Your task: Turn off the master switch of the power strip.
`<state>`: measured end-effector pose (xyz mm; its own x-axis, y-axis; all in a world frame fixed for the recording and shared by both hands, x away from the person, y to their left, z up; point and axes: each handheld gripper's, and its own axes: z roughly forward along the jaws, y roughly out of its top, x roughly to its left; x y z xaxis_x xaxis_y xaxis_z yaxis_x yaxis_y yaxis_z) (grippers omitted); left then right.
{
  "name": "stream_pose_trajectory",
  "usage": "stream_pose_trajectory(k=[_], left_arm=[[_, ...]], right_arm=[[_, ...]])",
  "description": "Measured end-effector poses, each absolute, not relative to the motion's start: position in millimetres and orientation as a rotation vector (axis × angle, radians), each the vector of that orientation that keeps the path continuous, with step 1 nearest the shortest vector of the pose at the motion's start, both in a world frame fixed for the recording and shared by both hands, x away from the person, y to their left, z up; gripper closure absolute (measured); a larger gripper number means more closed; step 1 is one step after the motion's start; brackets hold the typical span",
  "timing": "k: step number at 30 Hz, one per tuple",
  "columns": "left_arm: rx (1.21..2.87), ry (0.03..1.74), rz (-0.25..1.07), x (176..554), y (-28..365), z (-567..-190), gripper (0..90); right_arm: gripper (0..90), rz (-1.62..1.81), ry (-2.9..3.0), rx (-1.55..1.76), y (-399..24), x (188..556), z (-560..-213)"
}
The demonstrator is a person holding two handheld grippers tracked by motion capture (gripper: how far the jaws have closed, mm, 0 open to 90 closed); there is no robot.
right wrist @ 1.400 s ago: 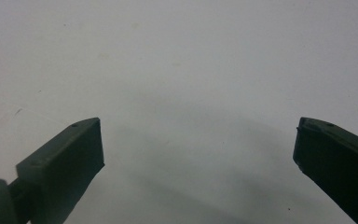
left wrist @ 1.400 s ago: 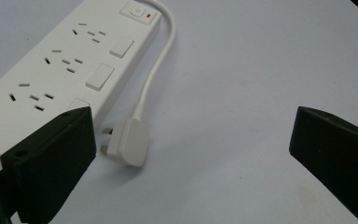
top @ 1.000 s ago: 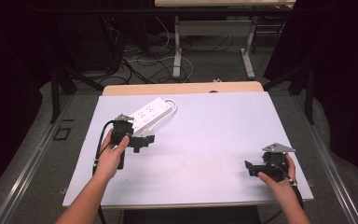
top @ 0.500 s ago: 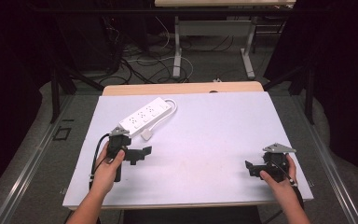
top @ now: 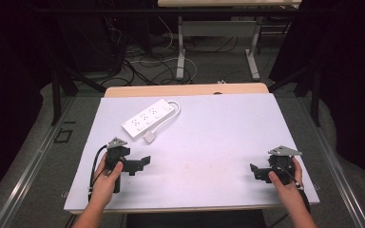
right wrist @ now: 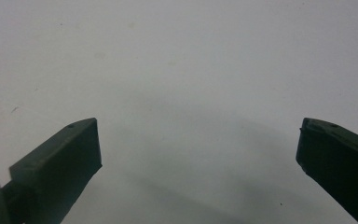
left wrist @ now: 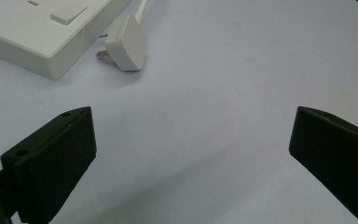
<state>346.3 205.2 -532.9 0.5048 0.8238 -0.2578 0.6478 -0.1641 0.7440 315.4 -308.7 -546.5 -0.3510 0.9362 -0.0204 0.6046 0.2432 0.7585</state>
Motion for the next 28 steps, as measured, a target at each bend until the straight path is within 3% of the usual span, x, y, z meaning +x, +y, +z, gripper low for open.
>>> stream_pose_trajectory(k=[28], left_arm=[[1.895,1.234,0.255,347.9,207.4,-541.0,0.5]], right_arm=[[0.0,0.914,2.06,1.391,-308.5,315.8,-548.4]])
